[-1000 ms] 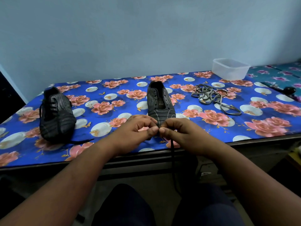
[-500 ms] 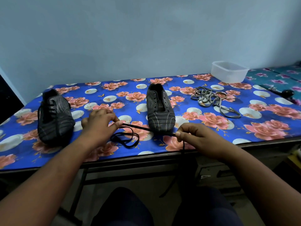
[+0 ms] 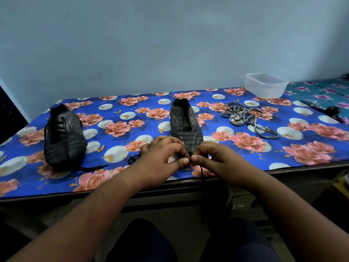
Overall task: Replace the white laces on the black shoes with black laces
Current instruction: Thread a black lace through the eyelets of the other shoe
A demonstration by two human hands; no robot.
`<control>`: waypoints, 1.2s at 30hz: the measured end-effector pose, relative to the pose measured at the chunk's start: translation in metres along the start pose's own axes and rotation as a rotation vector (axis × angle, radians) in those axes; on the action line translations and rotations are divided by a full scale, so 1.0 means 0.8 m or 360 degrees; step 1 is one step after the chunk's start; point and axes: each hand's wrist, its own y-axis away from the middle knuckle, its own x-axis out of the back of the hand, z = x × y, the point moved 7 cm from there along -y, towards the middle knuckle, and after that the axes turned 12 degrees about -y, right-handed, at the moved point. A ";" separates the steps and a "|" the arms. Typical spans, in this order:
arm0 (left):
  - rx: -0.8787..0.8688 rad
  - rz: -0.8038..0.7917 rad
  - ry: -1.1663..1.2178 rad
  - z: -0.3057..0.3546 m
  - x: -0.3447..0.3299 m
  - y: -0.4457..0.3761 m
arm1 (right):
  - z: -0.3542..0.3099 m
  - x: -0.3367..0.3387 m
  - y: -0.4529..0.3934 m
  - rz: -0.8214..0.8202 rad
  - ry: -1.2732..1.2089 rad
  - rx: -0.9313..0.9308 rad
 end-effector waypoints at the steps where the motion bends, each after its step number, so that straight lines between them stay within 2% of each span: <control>1: 0.0001 -0.0022 -0.0021 0.001 -0.002 0.001 | 0.001 0.000 0.000 0.0010 0.0010 0.0009; 5: -0.0011 -0.0001 -0.0009 0.002 -0.001 0.001 | 0.002 0.001 0.001 0.0008 0.0025 0.0027; 9: -0.0020 0.0101 -0.0189 -0.018 0.014 0.001 | 0.006 0.000 0.007 -0.0068 0.0074 0.0014; 13: 0.0141 0.0187 -0.0430 -0.072 0.031 0.004 | 0.019 0.007 0.024 -0.0065 0.0096 -0.0002; 16: 0.0315 0.0109 -0.0648 -0.118 0.034 0.007 | 0.028 0.017 0.034 0.0008 0.0043 -0.0089; 20: 0.0360 0.0171 -0.0737 -0.118 0.029 0.011 | 0.026 0.018 0.030 0.0066 -0.0007 -0.0110; 23: 0.0171 0.0247 -0.0470 -0.063 0.019 0.007 | 0.014 0.006 0.020 0.0016 0.0015 -0.0072; 26: 0.0001 0.0068 -0.0031 -0.007 -0.001 0.003 | -0.001 -0.002 0.012 -0.0013 -0.0019 -0.0047; 28: -0.0002 -0.0016 0.0158 0.005 -0.009 -0.002 | -0.009 -0.002 0.010 -0.0008 -0.0034 -0.0014; 32: -0.0014 -0.0067 0.0202 -0.002 -0.013 -0.009 | -0.018 0.009 0.012 0.0030 -0.0020 0.0080; 36: 0.0048 0.0148 0.0232 -0.029 -0.001 -0.011 | -0.007 0.022 0.019 0.0069 0.0005 0.0033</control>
